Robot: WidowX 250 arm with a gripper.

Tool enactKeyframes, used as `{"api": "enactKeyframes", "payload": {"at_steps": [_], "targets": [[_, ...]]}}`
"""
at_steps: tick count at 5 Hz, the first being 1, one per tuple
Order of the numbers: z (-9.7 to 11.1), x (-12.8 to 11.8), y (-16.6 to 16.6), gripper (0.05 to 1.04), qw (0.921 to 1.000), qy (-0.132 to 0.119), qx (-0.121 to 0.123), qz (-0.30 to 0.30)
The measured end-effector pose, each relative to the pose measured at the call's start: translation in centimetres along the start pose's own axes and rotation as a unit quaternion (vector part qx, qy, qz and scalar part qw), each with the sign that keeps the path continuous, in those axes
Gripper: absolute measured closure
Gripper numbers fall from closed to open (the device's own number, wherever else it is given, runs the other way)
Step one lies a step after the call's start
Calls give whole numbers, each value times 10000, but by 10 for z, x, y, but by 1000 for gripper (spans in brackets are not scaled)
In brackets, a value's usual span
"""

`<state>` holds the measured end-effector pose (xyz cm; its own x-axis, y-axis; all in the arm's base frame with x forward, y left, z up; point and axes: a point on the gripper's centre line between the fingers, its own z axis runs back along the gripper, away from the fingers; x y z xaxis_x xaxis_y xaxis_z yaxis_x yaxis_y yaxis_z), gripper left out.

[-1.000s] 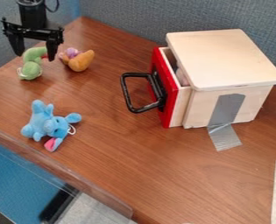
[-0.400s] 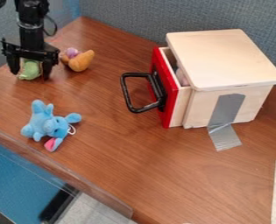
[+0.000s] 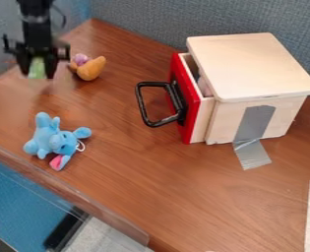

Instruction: Move the green object to the bottom of the table

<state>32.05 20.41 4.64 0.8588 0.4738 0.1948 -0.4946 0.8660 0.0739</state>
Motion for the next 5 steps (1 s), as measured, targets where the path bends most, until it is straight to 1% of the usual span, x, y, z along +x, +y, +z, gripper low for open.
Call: {"api": "enactKeyframes", "payload": {"at_steps": [1,2,3,4,5], "targets": [[40,-26,-30,592,9988,-260,-306,-271],[56,-70,-59,593,9950,-235,-629,-734],[57,-114,-90,593,9868,-95,-750,-1431],[48,-149,-128,593,9760,50,-812,-2022],[37,-179,-172,593,9648,175,-817,-2493]]}}
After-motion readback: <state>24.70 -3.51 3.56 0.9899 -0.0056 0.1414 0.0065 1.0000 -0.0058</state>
